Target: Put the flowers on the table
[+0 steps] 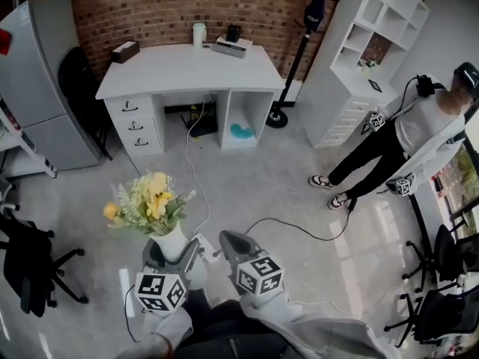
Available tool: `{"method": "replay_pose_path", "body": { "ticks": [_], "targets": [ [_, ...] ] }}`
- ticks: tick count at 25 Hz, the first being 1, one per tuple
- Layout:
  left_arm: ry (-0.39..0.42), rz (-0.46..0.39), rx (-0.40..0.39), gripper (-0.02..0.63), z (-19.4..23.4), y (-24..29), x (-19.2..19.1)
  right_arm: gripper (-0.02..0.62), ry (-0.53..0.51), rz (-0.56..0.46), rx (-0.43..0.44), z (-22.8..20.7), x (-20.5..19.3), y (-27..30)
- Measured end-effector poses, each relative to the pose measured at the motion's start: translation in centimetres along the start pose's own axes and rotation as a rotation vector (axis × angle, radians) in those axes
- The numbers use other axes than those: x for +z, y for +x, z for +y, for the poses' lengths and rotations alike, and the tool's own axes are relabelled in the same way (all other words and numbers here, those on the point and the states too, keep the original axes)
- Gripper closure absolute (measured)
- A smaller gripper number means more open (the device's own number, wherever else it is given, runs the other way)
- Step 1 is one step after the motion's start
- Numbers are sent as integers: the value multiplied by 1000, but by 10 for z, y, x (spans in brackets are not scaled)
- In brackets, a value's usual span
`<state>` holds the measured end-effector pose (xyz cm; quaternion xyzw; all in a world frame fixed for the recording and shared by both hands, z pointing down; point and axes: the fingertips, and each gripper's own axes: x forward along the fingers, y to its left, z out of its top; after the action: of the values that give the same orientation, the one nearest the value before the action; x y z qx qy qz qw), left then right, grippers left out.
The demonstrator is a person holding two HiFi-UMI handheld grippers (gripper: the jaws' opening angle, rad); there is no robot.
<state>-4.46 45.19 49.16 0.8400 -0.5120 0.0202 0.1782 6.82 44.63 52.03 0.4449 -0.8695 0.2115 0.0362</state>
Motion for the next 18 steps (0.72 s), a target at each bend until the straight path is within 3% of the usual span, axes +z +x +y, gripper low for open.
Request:
{"method": "replay_pose_path", "body": {
  "ticks": [8, 18],
  "targets": [
    [34, 22, -31, 211, 65, 64, 56, 597, 15, -6, -9, -11, 53, 97],
    [46, 42, -67, 210, 140, 121, 98, 597, 24, -2, -21, -14, 90, 202]
  ]
}}
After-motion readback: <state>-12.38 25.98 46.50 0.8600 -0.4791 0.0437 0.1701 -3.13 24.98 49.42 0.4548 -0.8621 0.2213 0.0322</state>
